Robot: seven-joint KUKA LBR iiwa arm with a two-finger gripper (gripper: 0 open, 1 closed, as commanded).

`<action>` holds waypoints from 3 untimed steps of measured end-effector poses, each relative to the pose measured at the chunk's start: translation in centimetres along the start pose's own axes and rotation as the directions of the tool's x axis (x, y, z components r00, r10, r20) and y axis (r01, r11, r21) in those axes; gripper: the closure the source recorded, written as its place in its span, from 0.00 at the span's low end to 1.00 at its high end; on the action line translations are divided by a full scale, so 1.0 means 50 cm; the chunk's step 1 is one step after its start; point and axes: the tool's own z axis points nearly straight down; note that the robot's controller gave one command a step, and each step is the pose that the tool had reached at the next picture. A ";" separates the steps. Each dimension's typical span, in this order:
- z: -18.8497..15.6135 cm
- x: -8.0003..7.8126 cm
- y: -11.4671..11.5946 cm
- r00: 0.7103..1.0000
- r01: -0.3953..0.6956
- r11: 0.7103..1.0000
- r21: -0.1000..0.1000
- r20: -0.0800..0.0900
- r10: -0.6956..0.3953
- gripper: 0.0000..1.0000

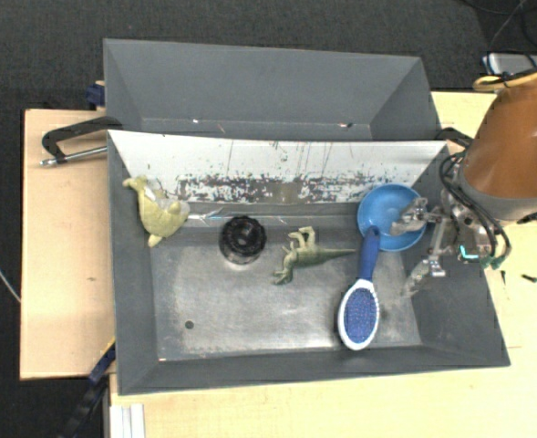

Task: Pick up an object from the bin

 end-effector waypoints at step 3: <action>0.001 -0.013 0.035 0.955 0.295 0.955 0.007 0.014 -0.295 1.00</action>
Offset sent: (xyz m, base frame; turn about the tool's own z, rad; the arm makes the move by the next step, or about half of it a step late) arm 0.0484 0.0090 -0.1016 -0.2998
